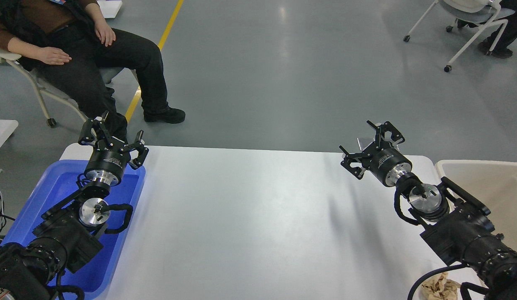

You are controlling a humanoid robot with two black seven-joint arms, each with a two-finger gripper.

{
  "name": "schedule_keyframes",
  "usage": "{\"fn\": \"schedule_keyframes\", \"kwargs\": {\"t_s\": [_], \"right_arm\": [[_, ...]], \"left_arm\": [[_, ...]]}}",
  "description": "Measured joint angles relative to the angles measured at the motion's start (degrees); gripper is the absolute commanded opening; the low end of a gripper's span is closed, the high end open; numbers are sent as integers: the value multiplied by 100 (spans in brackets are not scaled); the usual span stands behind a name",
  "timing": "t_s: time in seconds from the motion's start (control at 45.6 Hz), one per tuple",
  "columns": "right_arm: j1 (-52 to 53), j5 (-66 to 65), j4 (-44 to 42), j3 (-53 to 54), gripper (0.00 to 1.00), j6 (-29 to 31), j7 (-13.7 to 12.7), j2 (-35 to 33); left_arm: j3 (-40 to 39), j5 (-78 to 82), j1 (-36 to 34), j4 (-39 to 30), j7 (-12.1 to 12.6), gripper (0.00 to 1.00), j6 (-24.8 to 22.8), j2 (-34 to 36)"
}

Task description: Tidy desktop

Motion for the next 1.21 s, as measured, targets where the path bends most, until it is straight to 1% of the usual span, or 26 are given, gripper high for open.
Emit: {"fn": "schedule_keyframes", "kwargs": {"t_s": [0.461, 0.658, 0.811, 1.096, 1.206], "right_arm": [[6, -4, 19, -9, 100, -8, -5, -39], [-77, -98, 112, -46, 100, 290, -1, -236], [-85, -487, 161, -274, 100, 599, 1, -729], [-104, -1083, 203, -952, 100, 1365, 3, -2042], [-135, -1239, 363, -1236, 100, 1666, 15, -2570]], "left_arm": [[-4, -2, 5, 0, -22, 100, 0, -1], [-3, -2, 6, 0, -27, 100, 0, -1], [-2, -1, 7, -1, -28, 100, 1, 1], [-2, 1, 7, 0, -30, 100, 1, 0], [-2, 0, 6, 0, -30, 100, 1, 0]]}}
